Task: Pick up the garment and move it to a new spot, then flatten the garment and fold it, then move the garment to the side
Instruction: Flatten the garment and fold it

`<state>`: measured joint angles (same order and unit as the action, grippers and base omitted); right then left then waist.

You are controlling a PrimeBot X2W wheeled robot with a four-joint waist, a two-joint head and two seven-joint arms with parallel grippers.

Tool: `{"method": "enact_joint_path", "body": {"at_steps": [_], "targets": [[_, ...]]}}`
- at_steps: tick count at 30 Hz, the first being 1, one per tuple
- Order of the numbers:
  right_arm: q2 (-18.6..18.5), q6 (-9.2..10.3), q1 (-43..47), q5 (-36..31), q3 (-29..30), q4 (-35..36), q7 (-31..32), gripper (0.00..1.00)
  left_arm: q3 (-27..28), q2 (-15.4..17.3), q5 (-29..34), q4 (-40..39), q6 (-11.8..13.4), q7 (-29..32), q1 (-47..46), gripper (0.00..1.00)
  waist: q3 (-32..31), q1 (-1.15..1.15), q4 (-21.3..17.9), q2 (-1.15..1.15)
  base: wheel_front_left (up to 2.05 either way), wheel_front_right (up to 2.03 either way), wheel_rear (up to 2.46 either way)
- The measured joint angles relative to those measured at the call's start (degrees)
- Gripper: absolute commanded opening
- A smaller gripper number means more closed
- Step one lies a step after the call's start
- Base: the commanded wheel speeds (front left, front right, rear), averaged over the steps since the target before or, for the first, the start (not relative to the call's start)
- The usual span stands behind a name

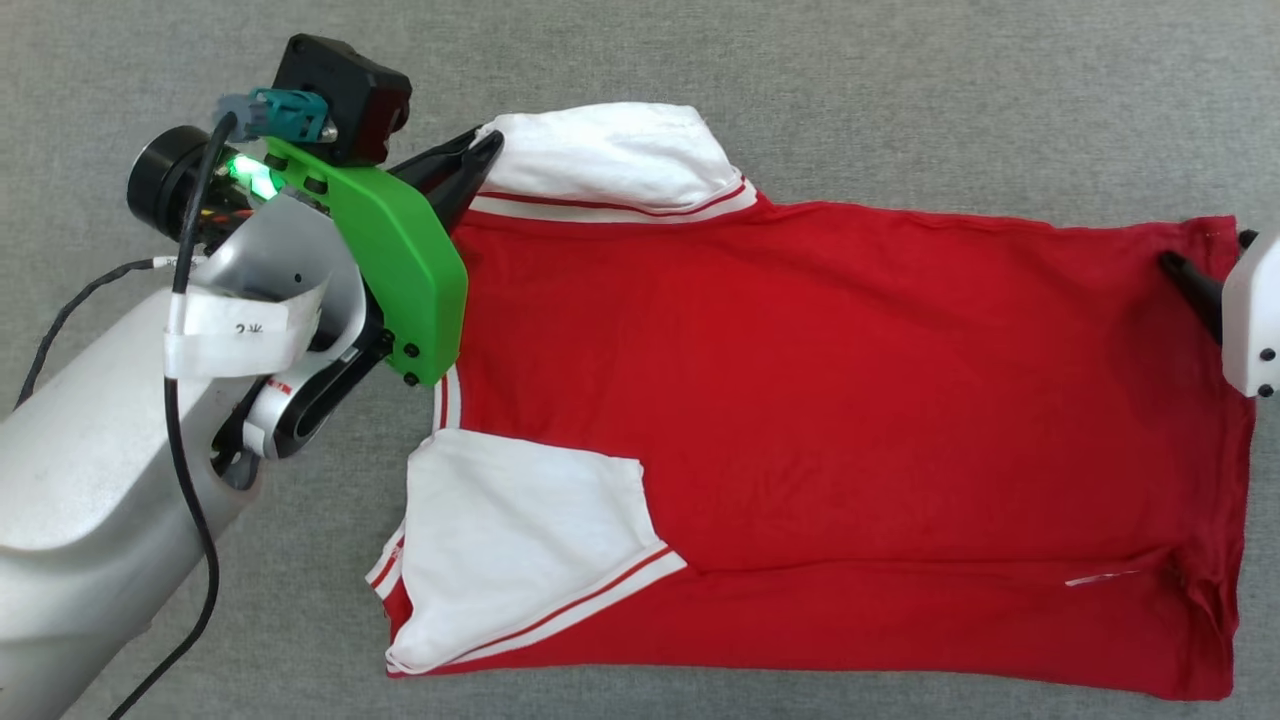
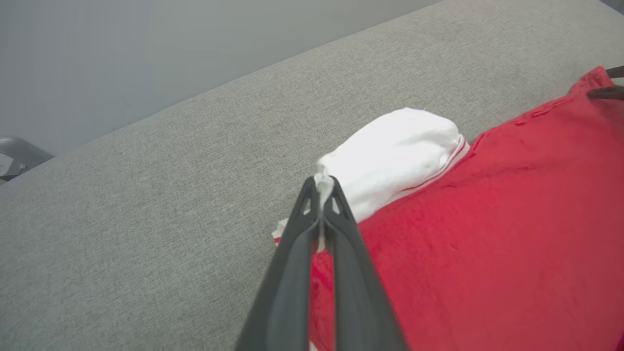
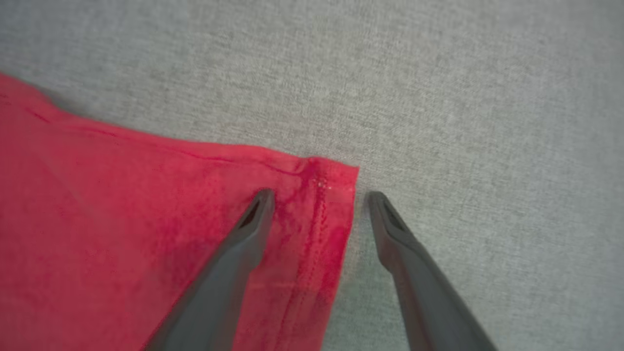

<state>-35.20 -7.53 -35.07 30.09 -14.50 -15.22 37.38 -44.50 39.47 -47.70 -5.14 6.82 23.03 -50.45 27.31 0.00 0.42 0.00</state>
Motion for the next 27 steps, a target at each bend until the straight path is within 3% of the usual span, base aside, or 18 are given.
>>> {"method": "enact_joint_path", "body": {"at_steps": [6, 7, 8, 9, 15, 27], "targets": [[-1.47, 0.09, -1.53, 0.24, -2.55, -3.01, 0.15, 1.0, -0.35, -0.4, 0.27, -0.25, -0.01, -0.9, 0.2, 0.0, 1.25, 0.0, 1.96, 0.0, 0.0, 0.0, 0.0], [-1.67, 0.11, -1.67, 0.44, -3.03, -3.38, 0.11, 0.91, -0.46, -0.47, 0.27, -0.15, -0.02, -1.1, 0.28, 0.0, 1.32, 0.0, 2.18, 0.0, 0.0, 0.0, 0.0], [-1.69, 0.19, -1.8, 0.65, -3.35, -3.68, 0.11, 0.49, -0.53, -0.53, 0.27, -0.04, -0.03, -1.18, 0.37, 0.0, 1.34, 0.0, 2.31, 0.0, 0.0, 0.0, 0.0], [-1.83, 0.19, -1.92, 1.03, -3.77, -3.94, 0.05, 0.0, -0.56, -0.59, 0.27, 0.16, -0.04, -1.33, 0.55, 0.0, 1.26, 0.0, 2.39, 0.0, 0.0, 0.0, 0.0], [-1.29, 0.15, -2.36, 2.34, -5.53, -5.34, -4.1, 0.0, -0.45, -1.02, 0.23, 1.99, -0.29, -2.94, 1.4, 0.0, 0.18, 0.0, 2.29, 0.0, 0.0, 0.0, 0.0], [-0.74, 0.04, 1.29, 6.12, -3.69, -5.09, -12.98, 0.0, 0.31, -2.23, -1.63, 6.46, 0.0, -7.99, 7.11, 0.0, -6.16, 0.0, 1.68, 0.0, 0.0, 0.0, 0.0]]}}
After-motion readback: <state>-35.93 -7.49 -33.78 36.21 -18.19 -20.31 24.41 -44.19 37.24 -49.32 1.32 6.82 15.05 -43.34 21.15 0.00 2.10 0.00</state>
